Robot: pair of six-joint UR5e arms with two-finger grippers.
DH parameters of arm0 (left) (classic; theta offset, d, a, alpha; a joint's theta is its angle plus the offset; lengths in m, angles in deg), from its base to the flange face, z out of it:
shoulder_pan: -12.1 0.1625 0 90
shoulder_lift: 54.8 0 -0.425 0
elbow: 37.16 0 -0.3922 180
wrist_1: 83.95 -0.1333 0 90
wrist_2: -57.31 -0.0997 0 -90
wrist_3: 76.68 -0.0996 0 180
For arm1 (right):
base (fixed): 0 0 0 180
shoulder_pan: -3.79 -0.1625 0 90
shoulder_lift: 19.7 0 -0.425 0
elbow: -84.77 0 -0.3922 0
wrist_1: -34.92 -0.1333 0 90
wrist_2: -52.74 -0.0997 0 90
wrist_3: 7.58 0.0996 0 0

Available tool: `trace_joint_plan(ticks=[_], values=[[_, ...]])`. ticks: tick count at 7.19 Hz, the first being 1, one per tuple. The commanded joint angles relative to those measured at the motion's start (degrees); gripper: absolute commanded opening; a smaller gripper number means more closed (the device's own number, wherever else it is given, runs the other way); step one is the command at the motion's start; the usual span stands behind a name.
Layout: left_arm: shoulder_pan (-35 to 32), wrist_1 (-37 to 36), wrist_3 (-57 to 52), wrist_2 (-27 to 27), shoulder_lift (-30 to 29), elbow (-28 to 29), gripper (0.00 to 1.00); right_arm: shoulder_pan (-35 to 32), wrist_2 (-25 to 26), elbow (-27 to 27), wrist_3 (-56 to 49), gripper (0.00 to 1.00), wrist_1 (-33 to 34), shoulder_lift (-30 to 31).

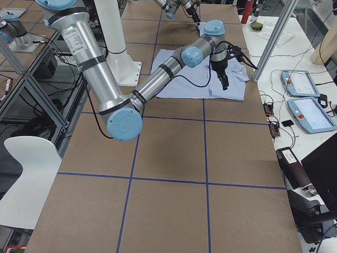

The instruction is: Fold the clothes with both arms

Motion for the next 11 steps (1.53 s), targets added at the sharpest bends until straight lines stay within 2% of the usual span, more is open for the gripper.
trace_joint_plan(ticks=[1, 2, 3, 4, 6, 7, 8, 10, 11], values=[[0.05, 0.0, 0.05, 0.08, 0.02, 0.07, 0.44, 0.03, 0.01, -0.13, 0.05, 1.0, 0.02, 0.01], [0.05, 0.0, -0.13, 0.08, 0.1, 0.07, 0.31, 0.03, 0.01, -0.13, 0.14, 1.0, 0.02, 0.01], [0.05, 0.0, -0.3, 0.17, 0.45, -0.11, 0.22, 0.03, 0.01, -0.13, 0.23, 1.0, -0.07, 0.01], [0.05, 0.18, -0.56, 0.17, 0.89, -0.63, 0.04, 0.03, 0.01, -0.13, 0.49, 1.0, 0.02, -0.08], [0.05, 0.18, -0.74, 0.43, 1.16, -1.33, 0.0, 0.03, 0.01, -0.13, 0.67, 1.0, 0.02, -0.08], [-0.12, -0.08, -0.74, 2.35, 1.25, -3.69, 0.0, 0.03, 0.01, -0.05, 0.67, 1.0, -0.07, -0.08], [-0.64, -2.0, -0.66, 8.28, 1.16, -7.02, 0.0, 0.03, 0.01, -0.13, 0.75, 1.0, -0.07, -0.08], [-1.09, -4.92, -0.83, 9.05, -0.24, -12.3, 0.0, 0.03, 0.09, -0.74, 1.19, 1.0, -0.07, 0.09], [-1.17, -5.18, -0.74, 9.39, -3.64, -13.98, 0.0, 0.03, 0.09, -1.01, 1.28, 1.0, 0.02, 0.09]])
